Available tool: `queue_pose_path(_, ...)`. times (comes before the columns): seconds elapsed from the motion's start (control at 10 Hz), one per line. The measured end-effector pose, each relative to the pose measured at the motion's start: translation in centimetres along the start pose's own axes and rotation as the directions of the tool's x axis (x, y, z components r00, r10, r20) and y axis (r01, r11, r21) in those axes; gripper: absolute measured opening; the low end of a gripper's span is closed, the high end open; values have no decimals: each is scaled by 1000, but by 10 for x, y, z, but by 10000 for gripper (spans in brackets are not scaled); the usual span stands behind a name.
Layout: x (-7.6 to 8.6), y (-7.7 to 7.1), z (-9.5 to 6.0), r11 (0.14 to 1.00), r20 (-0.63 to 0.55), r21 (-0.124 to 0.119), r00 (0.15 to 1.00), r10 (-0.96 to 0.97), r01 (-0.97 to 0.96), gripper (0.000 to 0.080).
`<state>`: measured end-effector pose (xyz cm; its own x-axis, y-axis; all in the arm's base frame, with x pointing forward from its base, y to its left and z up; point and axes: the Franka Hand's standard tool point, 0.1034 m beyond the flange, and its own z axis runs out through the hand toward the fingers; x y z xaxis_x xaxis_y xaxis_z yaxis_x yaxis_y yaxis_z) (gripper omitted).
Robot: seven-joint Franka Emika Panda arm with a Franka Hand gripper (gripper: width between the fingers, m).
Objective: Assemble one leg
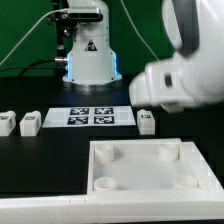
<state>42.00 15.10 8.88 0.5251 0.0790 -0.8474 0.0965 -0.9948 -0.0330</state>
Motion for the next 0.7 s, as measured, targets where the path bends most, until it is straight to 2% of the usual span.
queue_pose_path(0.1, -4, 4, -19, 1000, -92, 12, 996, 5, -4, 291)
queue_pose_path(0.2, -14, 10, -41, 1000, -259, 25, 966, 15, -9, 291)
queue_pose_path(0.3, -31, 17, -54, 1000, -375, 25, 927, 22, -14, 291)
queue_pose_path(0.4, -42, 26, -67, 1000, -476, 14, 879, 24, -20, 291)
queue_pose_path(0.5, -54, 35, -81, 999, -622, -4, 783, 24, -33, 291)
queue_pose_path(0.7, -53, 35, -81, 1000, -746, 2, 665, 20, -29, 292)
